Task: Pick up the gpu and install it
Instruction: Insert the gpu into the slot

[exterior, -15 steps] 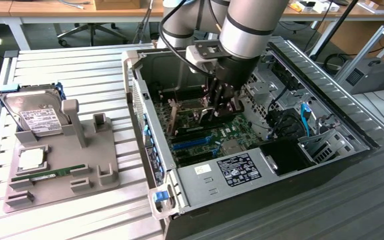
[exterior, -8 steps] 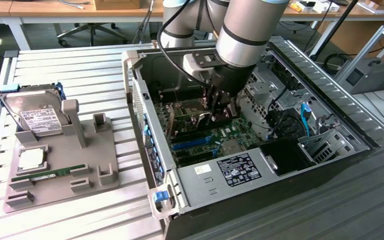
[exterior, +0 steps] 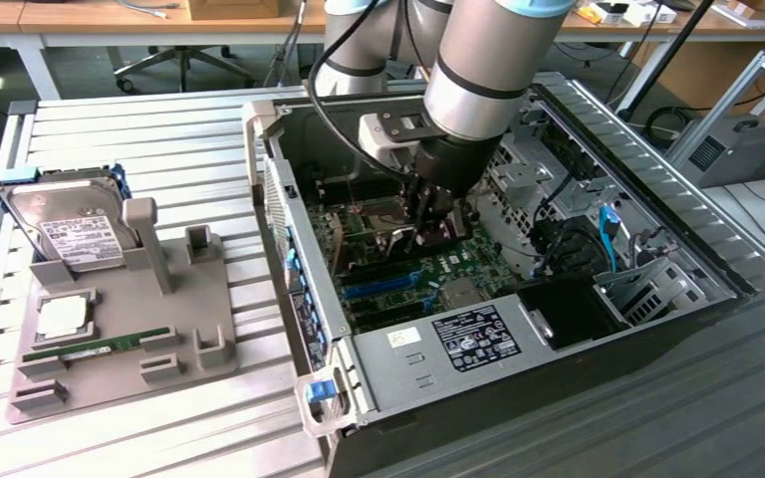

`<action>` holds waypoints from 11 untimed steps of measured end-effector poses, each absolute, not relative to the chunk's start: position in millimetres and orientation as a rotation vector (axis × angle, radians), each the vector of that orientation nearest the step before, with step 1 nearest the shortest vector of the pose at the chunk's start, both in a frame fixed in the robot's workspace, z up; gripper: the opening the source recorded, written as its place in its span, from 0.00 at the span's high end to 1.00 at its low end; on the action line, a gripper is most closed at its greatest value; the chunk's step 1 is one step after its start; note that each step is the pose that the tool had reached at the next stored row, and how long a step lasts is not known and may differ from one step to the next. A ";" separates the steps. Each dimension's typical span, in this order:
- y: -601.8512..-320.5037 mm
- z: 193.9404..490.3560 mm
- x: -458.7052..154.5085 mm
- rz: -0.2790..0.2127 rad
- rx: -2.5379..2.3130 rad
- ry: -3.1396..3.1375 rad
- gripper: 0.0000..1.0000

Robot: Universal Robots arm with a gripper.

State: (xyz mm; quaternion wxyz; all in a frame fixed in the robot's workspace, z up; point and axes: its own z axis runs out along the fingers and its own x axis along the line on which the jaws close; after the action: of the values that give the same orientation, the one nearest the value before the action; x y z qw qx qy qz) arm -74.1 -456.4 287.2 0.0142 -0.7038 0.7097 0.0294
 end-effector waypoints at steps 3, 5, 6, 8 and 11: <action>-459.8 287.1 -74.2 0.092 -2.191 2.210 0.73; -461.3 287.0 -74.3 0.092 -2.191 2.210 0.73; -461.3 286.9 -75.9 0.092 -2.191 2.210 0.73; -461.3 286.8 -78.7 0.092 -2.191 2.210 0.73; -461.3 286.8 -80.4 0.092 -2.191 2.210 0.73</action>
State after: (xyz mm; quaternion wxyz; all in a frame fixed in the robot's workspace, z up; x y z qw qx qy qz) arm -80.4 -461.3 286.8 0.0142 -0.7038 0.7097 0.0294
